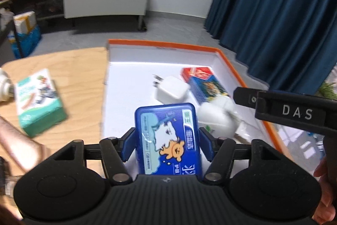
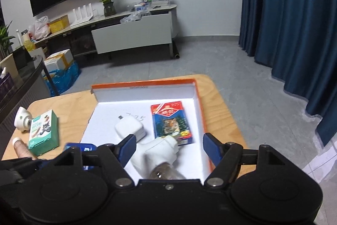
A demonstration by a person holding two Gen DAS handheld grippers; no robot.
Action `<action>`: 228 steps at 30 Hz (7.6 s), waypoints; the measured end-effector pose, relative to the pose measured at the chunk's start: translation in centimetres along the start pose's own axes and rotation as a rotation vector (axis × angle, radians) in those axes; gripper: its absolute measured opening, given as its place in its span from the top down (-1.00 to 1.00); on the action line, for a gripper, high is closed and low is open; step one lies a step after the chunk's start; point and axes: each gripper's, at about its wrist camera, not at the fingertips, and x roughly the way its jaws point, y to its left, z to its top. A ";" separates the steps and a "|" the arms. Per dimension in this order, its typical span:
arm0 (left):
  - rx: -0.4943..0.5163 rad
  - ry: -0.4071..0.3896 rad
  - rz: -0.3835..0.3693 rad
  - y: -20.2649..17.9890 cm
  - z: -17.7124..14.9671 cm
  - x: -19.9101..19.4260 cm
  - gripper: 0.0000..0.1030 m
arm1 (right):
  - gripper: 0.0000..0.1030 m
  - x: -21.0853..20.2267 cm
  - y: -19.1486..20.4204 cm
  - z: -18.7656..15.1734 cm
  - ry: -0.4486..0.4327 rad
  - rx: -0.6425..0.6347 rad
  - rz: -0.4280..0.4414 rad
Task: Organize rigid objects
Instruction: 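Open left tool to release the blue tin while right tool lowers and releases the white diffuser, then grasp the white UGREEN charger box with left tool while right tool grasps the clear glass bottle, then carry the charger box and glass bottle over the white box with both tools, then lower and release the charger box with left tool while right tool lowers and releases the glass bottle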
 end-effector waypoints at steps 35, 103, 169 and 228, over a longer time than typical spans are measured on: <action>-0.334 -0.146 0.433 15.9 -6.9 -13.4 -0.88 | -0.65 -5.6 12.7 -5.2 0.020 -0.178 0.258; -0.100 -0.205 0.237 9.2 -2.7 -12.9 -0.16 | -0.17 -5.6 10.5 -2.3 -0.007 -0.136 0.251; 0.041 -0.125 0.108 -1.1 5.9 -3.8 -0.16 | -0.17 -0.4 0.4 3.9 -0.013 -0.002 0.073; 0.043 -0.081 0.078 -0.7 5.7 -1.2 -0.16 | -0.18 4.0 0.6 5.0 0.049 -0.033 0.079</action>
